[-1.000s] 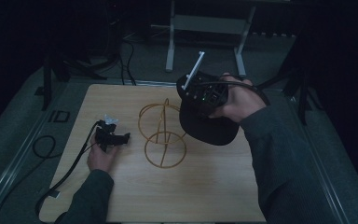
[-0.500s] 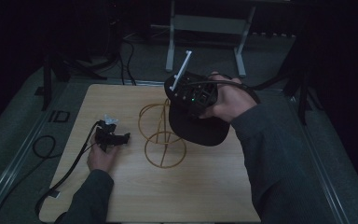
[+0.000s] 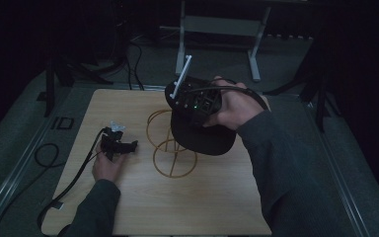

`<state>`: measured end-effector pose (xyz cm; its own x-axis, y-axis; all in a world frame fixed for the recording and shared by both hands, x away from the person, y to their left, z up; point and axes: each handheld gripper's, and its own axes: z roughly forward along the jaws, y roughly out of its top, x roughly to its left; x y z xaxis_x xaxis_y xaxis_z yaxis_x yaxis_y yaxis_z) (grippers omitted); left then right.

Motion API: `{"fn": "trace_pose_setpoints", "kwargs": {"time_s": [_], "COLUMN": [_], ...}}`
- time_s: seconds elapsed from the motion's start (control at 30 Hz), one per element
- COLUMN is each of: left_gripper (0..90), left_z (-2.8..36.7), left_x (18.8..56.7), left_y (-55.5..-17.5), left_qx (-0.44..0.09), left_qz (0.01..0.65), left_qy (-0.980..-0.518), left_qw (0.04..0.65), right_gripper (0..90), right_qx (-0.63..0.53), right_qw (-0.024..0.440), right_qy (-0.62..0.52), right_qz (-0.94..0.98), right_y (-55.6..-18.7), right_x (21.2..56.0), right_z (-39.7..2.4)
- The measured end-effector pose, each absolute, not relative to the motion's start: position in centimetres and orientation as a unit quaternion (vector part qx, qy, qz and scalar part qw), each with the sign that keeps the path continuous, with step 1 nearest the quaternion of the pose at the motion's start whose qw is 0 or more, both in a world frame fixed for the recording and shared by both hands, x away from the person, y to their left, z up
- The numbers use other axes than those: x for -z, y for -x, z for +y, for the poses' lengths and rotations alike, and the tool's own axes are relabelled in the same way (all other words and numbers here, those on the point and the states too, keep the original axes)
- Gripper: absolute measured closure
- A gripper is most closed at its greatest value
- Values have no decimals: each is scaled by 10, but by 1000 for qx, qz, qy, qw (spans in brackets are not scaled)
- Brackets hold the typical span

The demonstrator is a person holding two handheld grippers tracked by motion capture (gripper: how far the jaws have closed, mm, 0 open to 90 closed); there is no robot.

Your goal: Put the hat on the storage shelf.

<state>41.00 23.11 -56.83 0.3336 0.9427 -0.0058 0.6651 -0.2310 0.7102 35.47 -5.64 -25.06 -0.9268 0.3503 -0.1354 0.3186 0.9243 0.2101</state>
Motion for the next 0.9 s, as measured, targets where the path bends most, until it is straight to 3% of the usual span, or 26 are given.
{"fn": "trace_pose_setpoints", "kwargs": {"time_s": [0.9], "left_gripper": [143], "left_z": [231], "left_x": [568], "left_y": [-410], "left_qx": [-221], "left_qz": [533], "left_qy": [-753], "left_qw": [315], "right_gripper": [776], "right_qx": [-89], "right_qw": [76], "right_qy": [-136], "right_qz": [984], "right_y": [-347], "right_x": [256], "right_z": [-24]}}
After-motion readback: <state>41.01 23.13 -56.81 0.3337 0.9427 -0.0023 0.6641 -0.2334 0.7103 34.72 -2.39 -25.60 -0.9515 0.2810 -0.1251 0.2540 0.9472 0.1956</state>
